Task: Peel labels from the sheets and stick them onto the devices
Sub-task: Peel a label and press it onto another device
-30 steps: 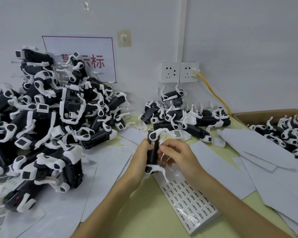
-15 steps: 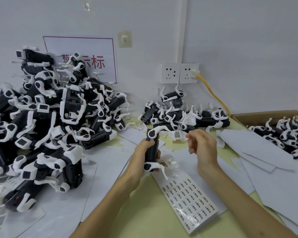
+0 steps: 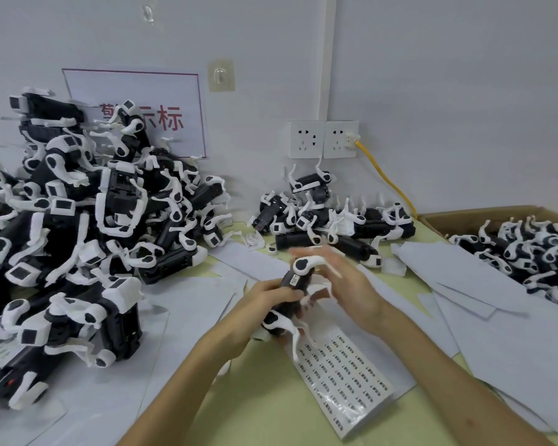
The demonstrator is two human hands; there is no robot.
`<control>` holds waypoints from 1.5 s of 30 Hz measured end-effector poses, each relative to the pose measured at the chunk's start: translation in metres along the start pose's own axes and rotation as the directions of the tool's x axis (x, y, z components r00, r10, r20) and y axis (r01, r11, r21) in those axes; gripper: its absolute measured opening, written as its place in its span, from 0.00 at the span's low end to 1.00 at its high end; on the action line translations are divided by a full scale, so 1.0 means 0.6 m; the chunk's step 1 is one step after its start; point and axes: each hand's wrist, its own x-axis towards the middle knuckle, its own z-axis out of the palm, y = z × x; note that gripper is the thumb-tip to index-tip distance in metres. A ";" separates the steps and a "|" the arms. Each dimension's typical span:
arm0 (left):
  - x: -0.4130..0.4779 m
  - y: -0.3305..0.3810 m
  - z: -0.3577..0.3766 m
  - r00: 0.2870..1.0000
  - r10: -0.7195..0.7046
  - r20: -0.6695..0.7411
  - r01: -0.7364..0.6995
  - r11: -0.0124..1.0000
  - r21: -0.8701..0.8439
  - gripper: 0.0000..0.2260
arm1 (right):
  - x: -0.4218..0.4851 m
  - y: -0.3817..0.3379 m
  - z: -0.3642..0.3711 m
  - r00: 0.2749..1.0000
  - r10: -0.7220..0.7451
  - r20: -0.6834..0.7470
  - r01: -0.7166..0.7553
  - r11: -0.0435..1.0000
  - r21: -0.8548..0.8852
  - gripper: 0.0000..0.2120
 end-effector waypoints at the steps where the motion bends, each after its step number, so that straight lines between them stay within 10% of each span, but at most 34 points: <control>1: 0.001 -0.003 -0.002 1.000 -0.004 -0.011 0.004 1.000 0.015 0.16 | 0.000 0.001 0.002 0.999 0.044 0.006 -0.044 0.998 -0.040 0.22; 6: 0.006 0.002 -0.026 0.970 -0.080 -0.230 0.011 0.959 -0.284 0.27 | 0.003 -0.010 -0.012 0.961 0.232 -0.151 -0.235 0.972 0.001 0.16; 10: 0.007 0.008 -0.035 0.919 0.019 -0.393 -0.185 0.902 -0.390 0.20 | 0.005 -0.028 -0.050 0.910 0.292 -0.296 -0.159 0.902 0.401 0.14; 15: 0.014 -0.002 -0.028 0.910 0.039 -0.412 -0.202 0.911 -0.359 0.20 | -0.020 -0.048 -0.146 0.884 0.177 -0.432 0.368 0.307 0.878 0.31; 24: 0.019 -0.012 -0.019 0.901 0.084 -0.426 -0.180 0.965 -0.191 0.17 | -0.003 -0.010 -0.123 0.780 0.365 -0.508 0.031 0.788 0.614 0.13; 29: 0.008 -0.006 -0.018 0.868 0.300 -0.396 -0.230 0.949 0.214 0.09 | 0.002 -0.001 -0.077 0.807 0.107 -0.581 -0.052 0.993 0.110 0.08; 34: -0.010 0.025 -0.036 0.816 0.465 -0.343 -0.193 0.779 0.596 0.08 | 0.001 0.026 -0.023 0.896 -0.282 -0.343 0.073 0.855 -0.514 0.11; 39: -0.063 0.065 -0.059 0.792 0.529 -0.305 -0.086 0.592 0.802 0.06 | 0.002 0.053 0.006 0.926 -0.323 -0.198 0.139 0.777 -0.614 0.15; 45: -0.255 0.052 -0.124 0.591 0.676 -0.440 0.129 0.460 0.879 0.35 | 0.004 0.055 0.000 0.927 -0.325 -0.187 0.143 0.767 -0.625 0.15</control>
